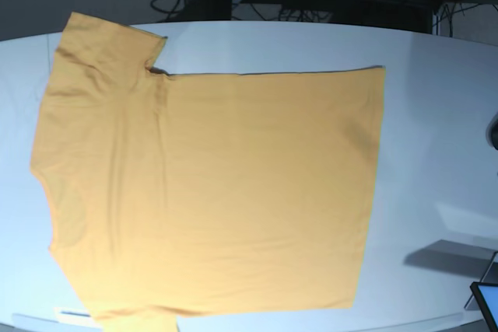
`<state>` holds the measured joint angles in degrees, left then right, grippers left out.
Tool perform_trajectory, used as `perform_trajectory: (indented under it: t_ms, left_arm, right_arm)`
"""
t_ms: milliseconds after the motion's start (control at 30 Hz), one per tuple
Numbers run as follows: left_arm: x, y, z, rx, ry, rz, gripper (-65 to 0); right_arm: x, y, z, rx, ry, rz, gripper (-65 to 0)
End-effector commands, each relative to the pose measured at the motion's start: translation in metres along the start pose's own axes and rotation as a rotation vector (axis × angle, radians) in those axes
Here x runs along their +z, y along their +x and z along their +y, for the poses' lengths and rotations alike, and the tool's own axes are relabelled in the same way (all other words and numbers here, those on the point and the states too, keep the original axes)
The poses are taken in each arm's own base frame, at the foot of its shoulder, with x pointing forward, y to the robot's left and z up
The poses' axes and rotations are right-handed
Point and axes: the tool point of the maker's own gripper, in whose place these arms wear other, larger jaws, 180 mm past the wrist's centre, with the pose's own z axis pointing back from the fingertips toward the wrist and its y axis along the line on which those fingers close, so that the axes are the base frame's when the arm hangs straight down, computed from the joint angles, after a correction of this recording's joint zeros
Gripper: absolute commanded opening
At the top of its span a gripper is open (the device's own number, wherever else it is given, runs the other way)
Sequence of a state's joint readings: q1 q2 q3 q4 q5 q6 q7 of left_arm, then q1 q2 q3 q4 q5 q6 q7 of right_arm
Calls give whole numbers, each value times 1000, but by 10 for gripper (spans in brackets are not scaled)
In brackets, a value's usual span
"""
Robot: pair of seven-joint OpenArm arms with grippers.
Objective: Fold the T-shirt properly
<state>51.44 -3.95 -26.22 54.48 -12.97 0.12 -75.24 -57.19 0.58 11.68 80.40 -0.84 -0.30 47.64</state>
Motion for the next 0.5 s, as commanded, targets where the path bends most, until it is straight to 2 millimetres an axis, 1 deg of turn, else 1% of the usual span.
perform_trajectory:
  t_ms: [0, 67, 133, 167, 233, 300, 367, 433, 467]
  left_arm:
    - [0, 15, 13, -36, 7, -50, -532]
    - [-6, 26, 24, -92, -3, -88, -532]
    - [-7, 31, 35, -174, -5, -98, -531]
    - [-7, 32, 40, -218, -9, -95, -531]
    - [-13, 32, 47, -321, -19, -101, -531]
    - [-15, 29, 58, -446, -29, -78, -531]
    - [-20, 22, 68, -579, -40, -36, -531]
    - [-22, 14, 80, -708, -53, 33, -531]
    - [-24, 12, 85, -759, -50, 55, -531]
  right_arm:
    - [2, 15, -6, 23, -3, -47, -649]
    - [-4, 31, -3, 97, 32, -92, -649]
    - [-8, 40, 5, 200, 86, -117, -649]
    - [-9, 41, 11, 243, 108, -120, -649]
    - [-14, 42, 18, 341, 141, -127, -649]
    - [-19, 39, 26, 432, 178, -123, -649]
    - [-22, 35, 30, 505, 209, -118, -649]
    - [-23, 35, 30, 528, 213, -120, -649]
    - [-24, 37, 29, 539, 203, -126, -649]
